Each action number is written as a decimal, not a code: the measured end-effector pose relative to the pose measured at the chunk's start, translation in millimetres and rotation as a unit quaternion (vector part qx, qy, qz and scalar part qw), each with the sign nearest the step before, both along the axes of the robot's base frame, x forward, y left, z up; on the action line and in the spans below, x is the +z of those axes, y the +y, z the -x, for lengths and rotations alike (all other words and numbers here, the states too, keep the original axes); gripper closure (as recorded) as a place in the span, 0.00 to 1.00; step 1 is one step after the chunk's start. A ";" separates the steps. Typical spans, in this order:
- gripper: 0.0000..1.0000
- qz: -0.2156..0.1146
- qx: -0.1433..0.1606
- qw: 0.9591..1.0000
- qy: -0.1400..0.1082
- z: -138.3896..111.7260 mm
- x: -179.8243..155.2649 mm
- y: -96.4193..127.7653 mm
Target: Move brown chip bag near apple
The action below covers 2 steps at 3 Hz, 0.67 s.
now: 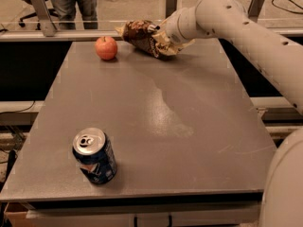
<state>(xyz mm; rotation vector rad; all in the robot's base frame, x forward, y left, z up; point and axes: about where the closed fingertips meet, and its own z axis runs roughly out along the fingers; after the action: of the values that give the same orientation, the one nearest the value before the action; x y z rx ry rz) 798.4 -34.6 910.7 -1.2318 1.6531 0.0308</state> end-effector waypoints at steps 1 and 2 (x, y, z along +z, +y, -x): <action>0.83 -0.009 0.016 1.000 0.013 7.5 -6.6 18.4; 0.59 -0.017 0.028 0.999 0.025 13.5 -13.4 31.4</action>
Offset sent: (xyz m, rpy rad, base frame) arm -0.0207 0.0416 -0.0174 0.0516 0.0722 0.0777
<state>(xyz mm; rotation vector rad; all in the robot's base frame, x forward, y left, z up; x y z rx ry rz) 784.9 -3.2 897.3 -1.2608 1.6540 0.1248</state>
